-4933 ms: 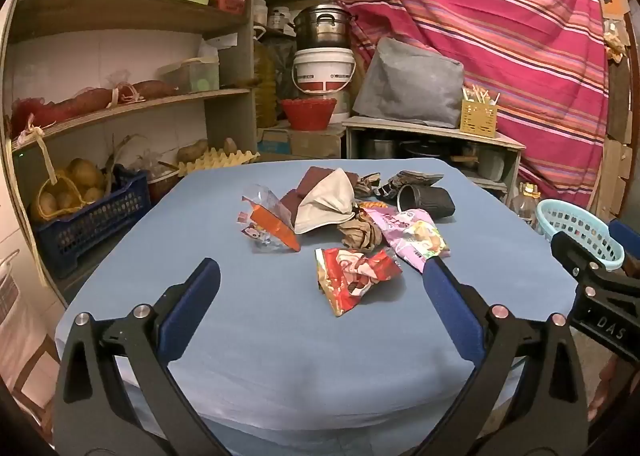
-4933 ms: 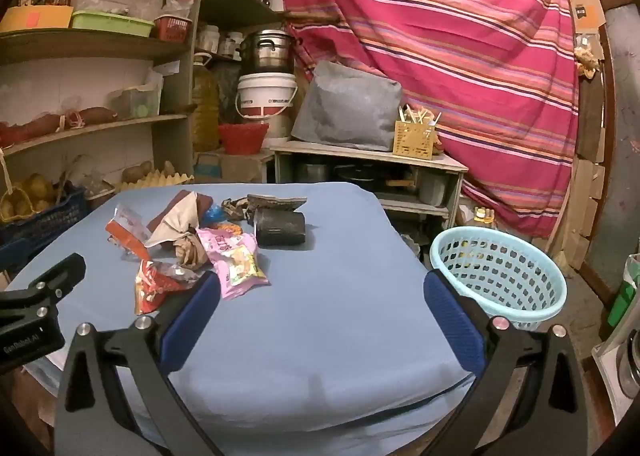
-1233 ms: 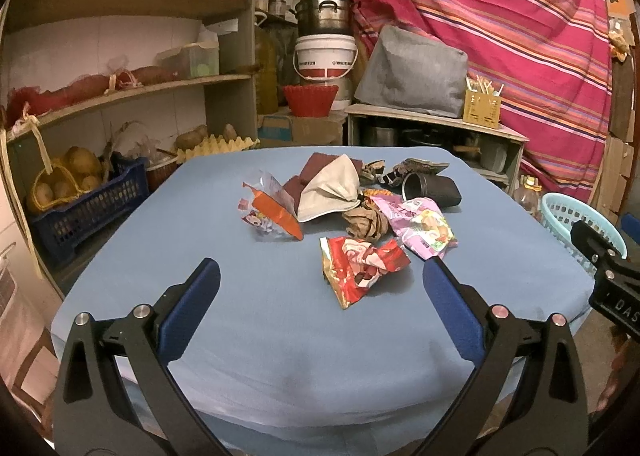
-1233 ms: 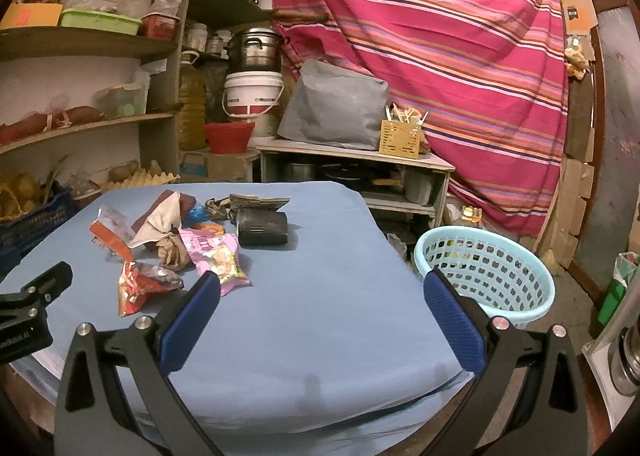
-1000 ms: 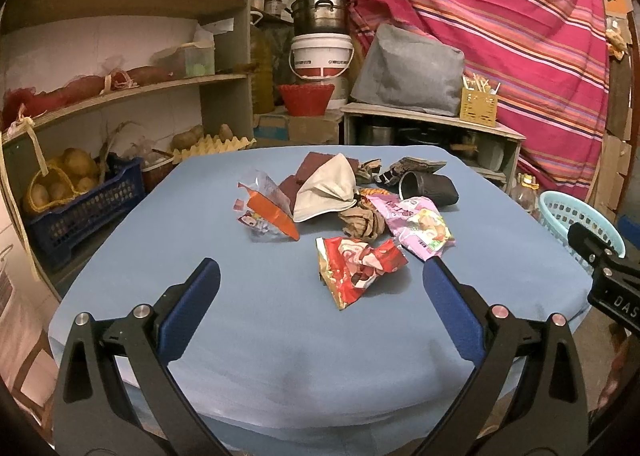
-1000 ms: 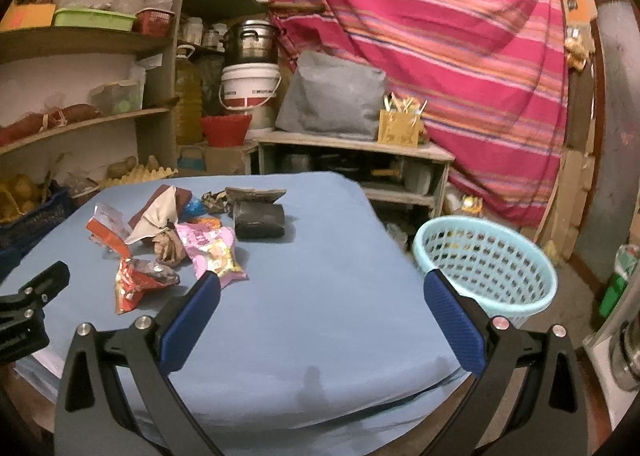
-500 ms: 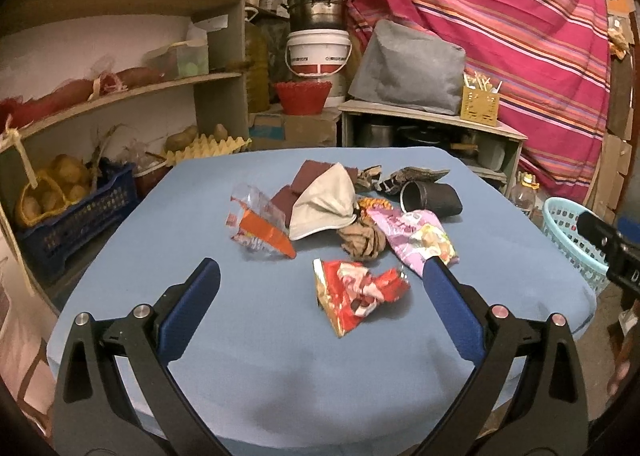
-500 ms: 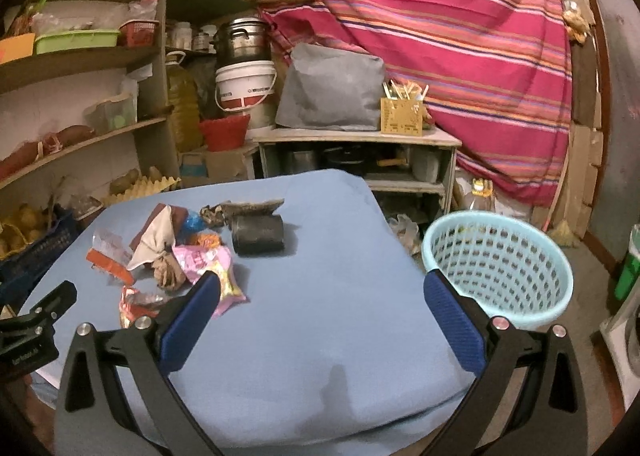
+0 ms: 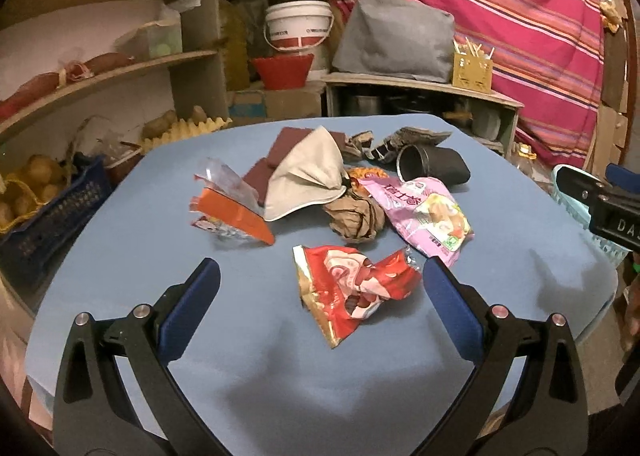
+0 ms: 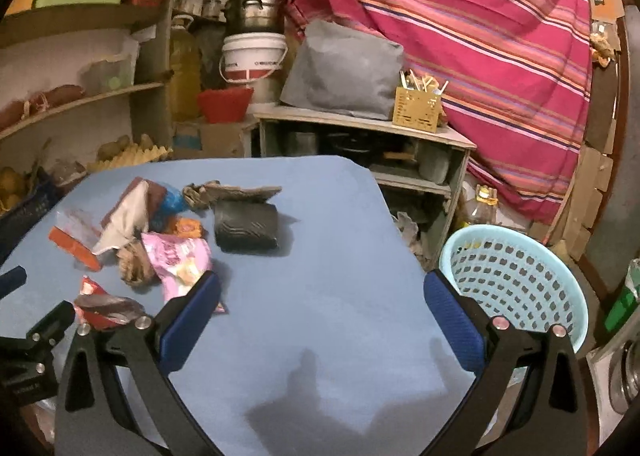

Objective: Collect trash
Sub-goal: 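Reach the left tool to the red snack wrapper and close on it, then grasp the pink snack bag with the right tool while the left holds the red wrapper, then carry both wrappers over the blue basket and open both tools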

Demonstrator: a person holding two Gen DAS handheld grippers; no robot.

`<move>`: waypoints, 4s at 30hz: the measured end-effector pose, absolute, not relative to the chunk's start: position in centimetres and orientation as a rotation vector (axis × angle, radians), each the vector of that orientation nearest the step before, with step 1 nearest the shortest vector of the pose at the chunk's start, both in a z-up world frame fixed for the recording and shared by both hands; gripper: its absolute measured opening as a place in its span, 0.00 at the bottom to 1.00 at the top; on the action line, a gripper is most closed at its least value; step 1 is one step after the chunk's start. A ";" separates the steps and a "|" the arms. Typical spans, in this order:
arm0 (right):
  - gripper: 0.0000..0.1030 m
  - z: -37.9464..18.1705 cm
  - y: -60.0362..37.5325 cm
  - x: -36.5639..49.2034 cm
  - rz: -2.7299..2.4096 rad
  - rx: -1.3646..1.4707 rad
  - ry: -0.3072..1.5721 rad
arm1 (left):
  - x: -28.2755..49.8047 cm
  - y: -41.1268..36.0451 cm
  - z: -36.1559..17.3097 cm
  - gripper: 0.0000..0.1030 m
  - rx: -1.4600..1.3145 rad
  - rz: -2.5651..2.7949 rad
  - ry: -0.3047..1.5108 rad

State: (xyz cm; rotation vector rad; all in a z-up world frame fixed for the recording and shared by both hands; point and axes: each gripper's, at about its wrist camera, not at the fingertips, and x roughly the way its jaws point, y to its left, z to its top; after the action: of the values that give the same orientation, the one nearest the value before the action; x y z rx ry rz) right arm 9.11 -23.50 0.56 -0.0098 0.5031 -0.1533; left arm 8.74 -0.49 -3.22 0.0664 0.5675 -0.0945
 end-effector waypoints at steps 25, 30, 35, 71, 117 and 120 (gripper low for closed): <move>0.96 -1.1 -24.5 11.5 -0.210 0.061 0.553 | 12.7 -0.9 -5.6 0.30 0.089 -0.129 0.693; 0.96 -1.5 -22.5 12.2 -0.180 0.043 0.564 | 12.0 0.7 -3.1 0.30 0.093 -0.091 0.625; 0.96 -2.0 -20.1 13.1 -0.152 0.028 0.577 | 12.0 2.1 -0.6 0.30 0.093 -0.074 0.569; 0.15 -5.1 -14.4 17.2 0.053 -0.035 0.758 | 15.2 7.4 0.4 0.30 0.000 0.024 0.589; 0.06 0.9 -45.9 9.7 -0.292 0.169 0.550 | 15.7 -23.1 2.3 0.30 0.064 -0.349 0.533; 0.06 0.6 -47.5 9.5 -0.293 0.182 0.553 | 15.2 -26.7 2.1 0.30 0.080 -0.406 0.531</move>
State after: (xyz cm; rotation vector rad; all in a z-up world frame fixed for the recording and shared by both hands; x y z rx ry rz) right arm 9.48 -47.47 0.58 0.1822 0.5535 -0.2930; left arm 15.23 -26.72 2.15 0.0799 0.5307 -0.4063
